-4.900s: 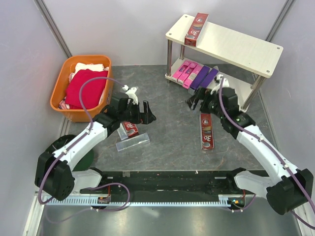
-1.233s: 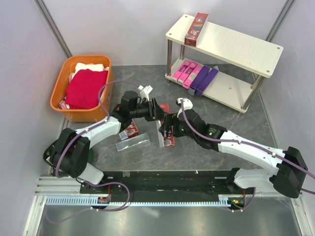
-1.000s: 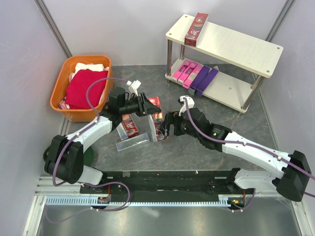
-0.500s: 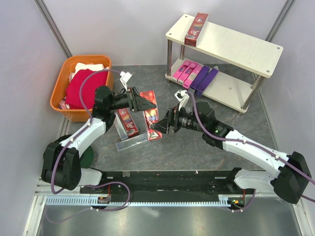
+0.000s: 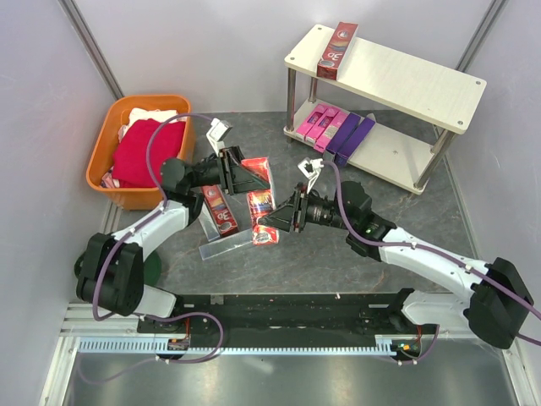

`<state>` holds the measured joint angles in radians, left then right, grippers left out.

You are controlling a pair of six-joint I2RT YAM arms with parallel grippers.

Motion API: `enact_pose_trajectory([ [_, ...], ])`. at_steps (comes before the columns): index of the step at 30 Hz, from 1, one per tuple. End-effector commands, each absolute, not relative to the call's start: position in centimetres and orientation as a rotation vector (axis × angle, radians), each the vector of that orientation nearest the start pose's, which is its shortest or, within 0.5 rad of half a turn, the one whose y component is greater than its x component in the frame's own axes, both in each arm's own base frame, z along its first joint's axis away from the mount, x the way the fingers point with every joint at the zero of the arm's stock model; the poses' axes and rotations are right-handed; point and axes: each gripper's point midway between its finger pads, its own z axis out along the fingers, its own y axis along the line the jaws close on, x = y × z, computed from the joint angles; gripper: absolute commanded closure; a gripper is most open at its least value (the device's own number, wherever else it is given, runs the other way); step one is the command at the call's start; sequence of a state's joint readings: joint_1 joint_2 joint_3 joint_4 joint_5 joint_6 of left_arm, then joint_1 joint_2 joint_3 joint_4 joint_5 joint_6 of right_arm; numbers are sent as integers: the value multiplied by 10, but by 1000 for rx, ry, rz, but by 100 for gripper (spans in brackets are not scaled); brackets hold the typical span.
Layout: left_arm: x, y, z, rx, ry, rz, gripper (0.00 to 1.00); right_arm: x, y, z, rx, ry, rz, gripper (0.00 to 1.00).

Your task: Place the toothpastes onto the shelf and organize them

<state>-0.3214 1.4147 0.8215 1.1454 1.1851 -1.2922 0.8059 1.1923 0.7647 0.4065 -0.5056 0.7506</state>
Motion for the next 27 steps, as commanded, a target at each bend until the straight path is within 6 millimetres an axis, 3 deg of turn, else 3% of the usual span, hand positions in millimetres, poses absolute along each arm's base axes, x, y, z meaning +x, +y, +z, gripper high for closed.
enact_pose_trajectory([
  [1, 228, -263, 345, 700, 1493, -1894, 41, 187, 348, 310, -503, 1649, 1558, 63],
  [3, 232, -264, 340, 684, 1526, -1865, 26, 192, 347, 311, -475, 1671, 1530, 64],
  [4, 235, -264, 339, 662, 1544, -1848, 13, 193, 346, 312, -476, 1670, 1516, 64],
  [5, 241, -264, 340, 631, 1553, -1823, 8, 196, 344, 311, -460, 1690, 1495, 65],
  [6, 248, -265, 326, 598, 1627, -1787, 5, 199, 343, 310, -450, 1700, 1475, 65],
  [7, 252, -264, 330, 568, 1632, -1740, 1, 203, 342, 311, -438, 1698, 1450, 65],
  [12, 281, -253, 316, 443, 1764, -1449, 0, 222, 329, 316, -360, 1728, 1356, 66],
  [13, 290, -246, 303, 349, 1842, -1373, 0, 226, 327, 319, -349, 1720, 1348, 66],
  [16, 303, -229, 302, 249, 1856, -1202, 0, 241, 318, 329, -308, 1715, 1321, 66],
  [21, 304, -209, 295, 152, 1865, -1070, 0, 268, 302, 367, -286, 1648, 1262, 66],
  [25, 304, -210, 285, 156, 1905, -1079, 0, 305, 283, 400, -247, 1615, 1147, 66],
  [26, 303, -212, 281, 158, 1916, -1083, 0, 310, 279, 421, -243, 1581, 1127, 65],
  [27, 304, -213, 276, 153, 1935, -1089, 0, 319, 273, 428, -224, 1576, 1098, 65],
])
